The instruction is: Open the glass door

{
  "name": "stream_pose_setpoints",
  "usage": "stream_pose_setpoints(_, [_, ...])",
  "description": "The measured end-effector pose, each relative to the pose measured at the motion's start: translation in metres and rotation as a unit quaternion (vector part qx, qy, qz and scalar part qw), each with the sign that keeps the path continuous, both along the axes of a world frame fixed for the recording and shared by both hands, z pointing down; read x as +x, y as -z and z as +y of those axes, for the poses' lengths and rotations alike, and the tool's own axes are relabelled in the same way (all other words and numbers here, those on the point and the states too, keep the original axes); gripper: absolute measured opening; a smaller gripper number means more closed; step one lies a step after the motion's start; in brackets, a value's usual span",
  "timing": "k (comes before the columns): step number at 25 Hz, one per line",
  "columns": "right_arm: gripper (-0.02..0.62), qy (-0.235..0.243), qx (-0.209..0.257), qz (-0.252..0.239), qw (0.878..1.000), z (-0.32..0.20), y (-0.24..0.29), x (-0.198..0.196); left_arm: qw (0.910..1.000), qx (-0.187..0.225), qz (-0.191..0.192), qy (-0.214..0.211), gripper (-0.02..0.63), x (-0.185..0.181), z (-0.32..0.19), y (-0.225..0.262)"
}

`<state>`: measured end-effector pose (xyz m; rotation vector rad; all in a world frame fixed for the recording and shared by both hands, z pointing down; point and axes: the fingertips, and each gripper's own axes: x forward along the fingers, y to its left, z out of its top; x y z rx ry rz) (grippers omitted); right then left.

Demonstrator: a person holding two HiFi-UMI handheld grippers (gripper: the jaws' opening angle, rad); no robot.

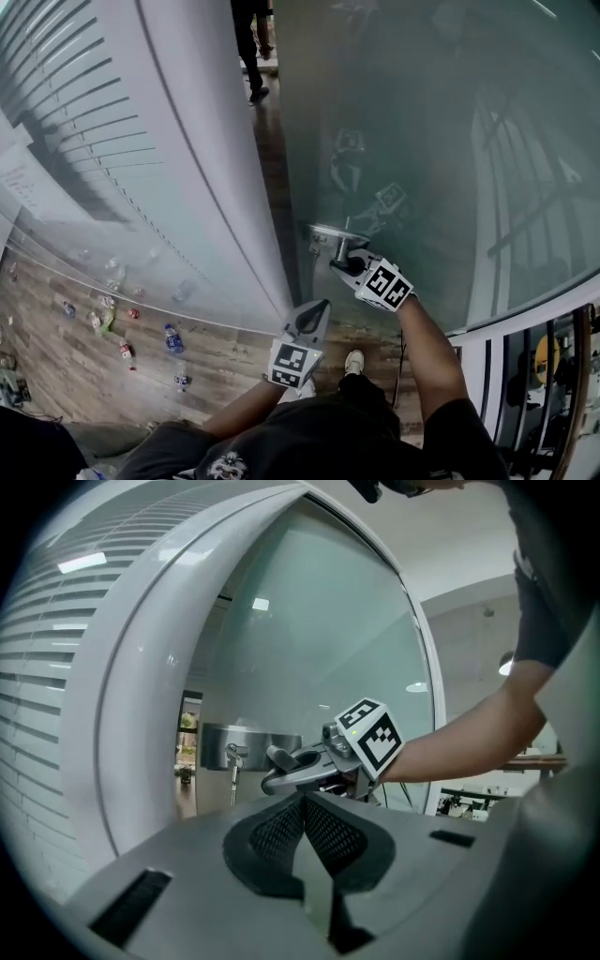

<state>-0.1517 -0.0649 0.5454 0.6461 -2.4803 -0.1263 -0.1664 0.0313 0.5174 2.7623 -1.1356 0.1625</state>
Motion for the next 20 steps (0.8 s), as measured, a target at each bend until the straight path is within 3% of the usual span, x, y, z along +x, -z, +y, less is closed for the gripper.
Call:
stream_pose_setpoints(8, [0.017, -0.041, 0.005, -0.007, 0.999, -0.077, -0.022, 0.042, 0.9995, 0.014, -0.016, 0.022, 0.006, 0.033, -0.050, -0.020])
stream_pose_setpoints(13, [0.017, -0.083, 0.004, -0.009, 0.996, -0.124, -0.029, 0.062, 0.9987, -0.010, -0.022, 0.044, 0.006, 0.041, -0.076, -0.029])
stream_pose_setpoints(17, [0.016, -0.107, -0.003, -0.010, 0.994, -0.176, -0.023, 0.107, 0.9968, -0.002, -0.021, 0.078, 0.006, 0.075, -0.122, -0.024])
stream_pose_setpoints(20, [0.017, -0.134, 0.003, -0.003, 0.991, -0.228, -0.009, 0.142, 0.9946, -0.021, -0.023, 0.099, 0.006, 0.099, -0.165, -0.012])
